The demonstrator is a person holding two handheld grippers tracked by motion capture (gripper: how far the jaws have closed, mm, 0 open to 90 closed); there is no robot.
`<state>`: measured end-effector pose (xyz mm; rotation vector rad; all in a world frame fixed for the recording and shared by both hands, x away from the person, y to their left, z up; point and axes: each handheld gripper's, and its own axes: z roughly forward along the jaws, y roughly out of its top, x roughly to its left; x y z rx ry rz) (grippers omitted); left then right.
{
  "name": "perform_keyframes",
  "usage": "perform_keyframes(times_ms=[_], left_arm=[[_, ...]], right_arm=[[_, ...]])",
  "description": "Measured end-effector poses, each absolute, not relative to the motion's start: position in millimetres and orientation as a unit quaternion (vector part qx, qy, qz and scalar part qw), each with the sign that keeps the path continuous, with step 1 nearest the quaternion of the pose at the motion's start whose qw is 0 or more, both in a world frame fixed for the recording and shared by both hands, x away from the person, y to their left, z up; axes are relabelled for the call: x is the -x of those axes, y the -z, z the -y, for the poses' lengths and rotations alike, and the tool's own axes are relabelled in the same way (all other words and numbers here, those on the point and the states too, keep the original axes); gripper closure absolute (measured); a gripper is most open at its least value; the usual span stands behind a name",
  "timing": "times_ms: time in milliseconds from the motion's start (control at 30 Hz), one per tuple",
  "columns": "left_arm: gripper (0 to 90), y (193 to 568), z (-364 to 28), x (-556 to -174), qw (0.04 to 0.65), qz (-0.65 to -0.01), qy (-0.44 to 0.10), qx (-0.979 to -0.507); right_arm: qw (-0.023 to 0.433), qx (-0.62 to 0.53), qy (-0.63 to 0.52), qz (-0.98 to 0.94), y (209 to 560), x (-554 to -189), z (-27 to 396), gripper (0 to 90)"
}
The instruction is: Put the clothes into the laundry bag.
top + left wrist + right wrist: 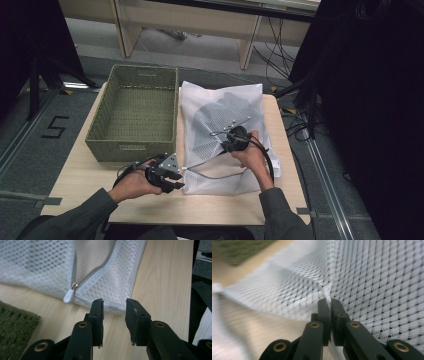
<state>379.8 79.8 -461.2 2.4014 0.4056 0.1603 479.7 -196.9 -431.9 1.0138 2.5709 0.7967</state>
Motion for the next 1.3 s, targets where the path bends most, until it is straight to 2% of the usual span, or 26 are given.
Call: perform_keyframes(times_ms=[100,200,233,333,367,400,433,467,567,700,900,1100,1300], left_arm=[[66.0,461,-83,-380,0.35,-0.171,-0.065,-0.919],[65.7,459,-86,-381,0.338,-0.163,-0.069,-0.924],[65.3,458,-87,-381,0.338,-0.157,-0.072,-0.925],[63.8,461,-86,-379,0.355,-0.18,-0.065,-0.915],[63.6,459,-89,-381,0.342,-0.166,-0.07,-0.922],[62.9,459,-89,-381,0.342,-0.166,-0.07,-0.922],[61.9,459,-89,-381,0.345,-0.172,-0.07,-0.92],[61.9,459,-90,-381,0.344,-0.172,-0.07,-0.92],[57.5,456,-93,-380,0.343,-0.174,-0.078,-0.92],[49.3,455,-95,-377,0.366,-0.202,-0.092,-0.904],[41.0,451,-103,-374,0.386,-0.226,-0.111,-0.887],[35.0,448,-114,-368,0.398,-0.249,-0.131,-0.873],[33.7,447,-121,-363,0.406,-0.26,-0.137,-0.865]], right_arm=[[0.117,-0.354,-0.262,-0.89,430,-474,199,88.4],[0.1,-0.361,-0.228,-0.899,456,-474,198,88.4],[0.085,-0.364,-0.204,-0.905,476,-476,196,88.2],[0.078,-0.374,-0.209,-0.9,483,-479,196,84.1],[0.082,-0.379,-0.215,-0.896,477,-479,197,74.1],[0.082,-0.379,-0.215,-0.896,477,-479,197,74.1],[0.089,-0.381,-0.228,-0.892,469,-474,199,68.9],[0.089,-0.381,-0.228,-0.892,469,-474,199,68.9],[0.093,-0.409,-0.246,-0.874,455,-467,205,60.7],[0.129,-0.399,-0.311,-0.853,442,-459,218,52.2],[0.133,-0.424,-0.366,-0.818,433,-447,226,47.9],[0.162,-0.411,-0.396,-0.805,423,-430,237,41.7],[0.138,-0.422,-0.397,-0.803,427,-413,236,39.9]])
